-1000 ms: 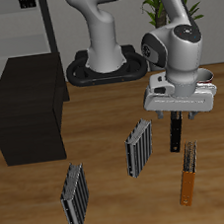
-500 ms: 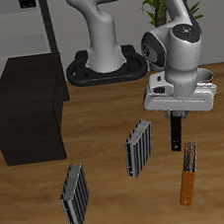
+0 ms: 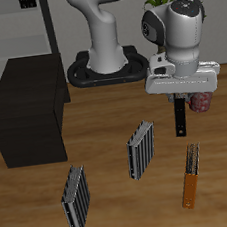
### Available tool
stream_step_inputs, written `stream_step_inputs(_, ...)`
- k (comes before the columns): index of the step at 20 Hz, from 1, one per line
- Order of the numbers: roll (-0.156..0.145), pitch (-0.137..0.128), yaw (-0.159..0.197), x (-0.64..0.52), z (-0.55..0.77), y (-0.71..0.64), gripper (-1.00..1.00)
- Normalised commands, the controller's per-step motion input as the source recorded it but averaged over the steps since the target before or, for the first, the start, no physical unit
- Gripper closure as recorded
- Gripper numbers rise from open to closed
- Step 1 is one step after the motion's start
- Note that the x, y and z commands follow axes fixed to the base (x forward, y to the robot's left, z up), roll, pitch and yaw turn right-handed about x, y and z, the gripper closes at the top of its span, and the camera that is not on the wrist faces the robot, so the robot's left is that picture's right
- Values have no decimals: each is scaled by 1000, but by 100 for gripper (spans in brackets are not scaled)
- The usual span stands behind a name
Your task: Place the black book upright on top of the shelf
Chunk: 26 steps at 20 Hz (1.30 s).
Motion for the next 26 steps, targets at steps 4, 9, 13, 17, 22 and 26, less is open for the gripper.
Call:
stream_step_inputs(4,93,10,28,-176,602,-36,100)
stream_step_inputs(9,42,-4,36,-147,529,-199,100)
stream_step_inputs(13,7,-10,22,-217,471,-259,100)
stream_step_inputs(17,-14,-19,3,-119,369,-280,100)
stream_step_inputs(22,47,14,39,-143,358,-413,100)
stream_step_inputs(26,30,32,-17,-48,211,-435,100)
